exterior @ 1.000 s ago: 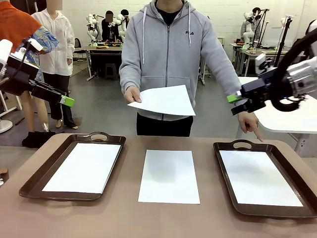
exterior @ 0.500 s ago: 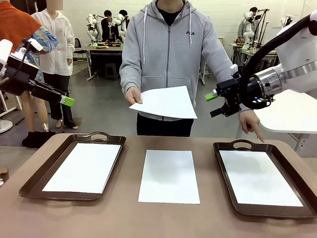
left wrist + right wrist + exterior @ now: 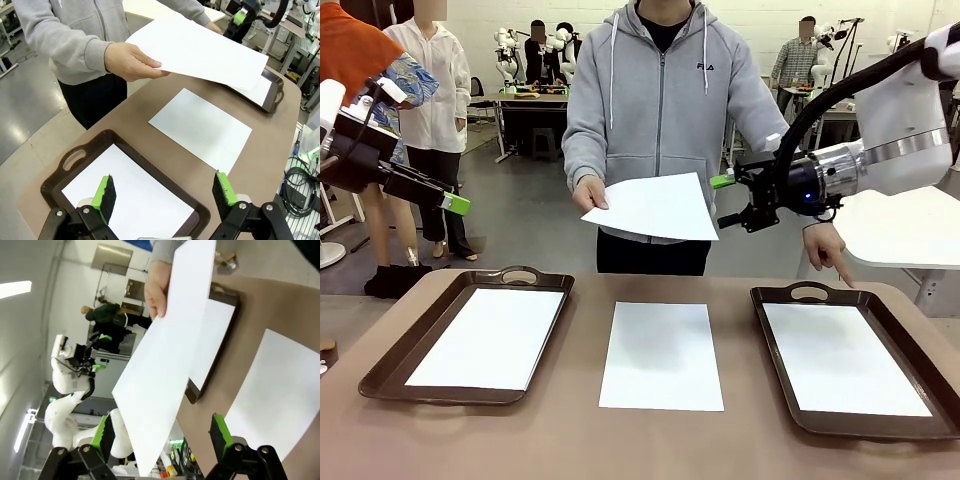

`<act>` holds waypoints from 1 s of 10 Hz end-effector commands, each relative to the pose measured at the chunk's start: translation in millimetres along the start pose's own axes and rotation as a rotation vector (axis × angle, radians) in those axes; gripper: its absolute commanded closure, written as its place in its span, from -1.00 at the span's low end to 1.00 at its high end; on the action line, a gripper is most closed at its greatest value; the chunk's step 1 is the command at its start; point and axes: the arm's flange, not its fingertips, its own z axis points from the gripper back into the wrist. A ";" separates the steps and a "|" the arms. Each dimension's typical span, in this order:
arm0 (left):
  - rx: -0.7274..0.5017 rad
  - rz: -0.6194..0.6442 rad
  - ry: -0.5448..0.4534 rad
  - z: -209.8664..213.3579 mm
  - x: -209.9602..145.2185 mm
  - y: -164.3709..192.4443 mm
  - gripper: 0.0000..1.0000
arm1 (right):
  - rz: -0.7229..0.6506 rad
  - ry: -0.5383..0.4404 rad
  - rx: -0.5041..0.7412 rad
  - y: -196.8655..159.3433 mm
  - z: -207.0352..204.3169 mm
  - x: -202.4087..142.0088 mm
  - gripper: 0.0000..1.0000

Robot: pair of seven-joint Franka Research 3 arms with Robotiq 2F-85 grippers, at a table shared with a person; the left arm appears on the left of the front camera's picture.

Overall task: Sort the A4 documents.
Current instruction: Receive the A4 Paper.

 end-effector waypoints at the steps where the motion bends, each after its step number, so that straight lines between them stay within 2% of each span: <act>1: -0.008 0.002 -0.012 0.2 -0.9 0.0 -1.00 | -0.053 -0.020 0.000 -4.0 -15.2 17.5 -1.00; 5: -0.008 0.002 -0.012 0.2 -0.9 0.0 -1.00 | -0.082 -0.047 0.002 -12.6 -32.7 22.2 -1.00; 10: -0.008 0.002 -0.012 0.2 -0.9 0.0 -1.00 | -0.116 -0.050 0.123 -1.0 -39.0 19.1 -1.00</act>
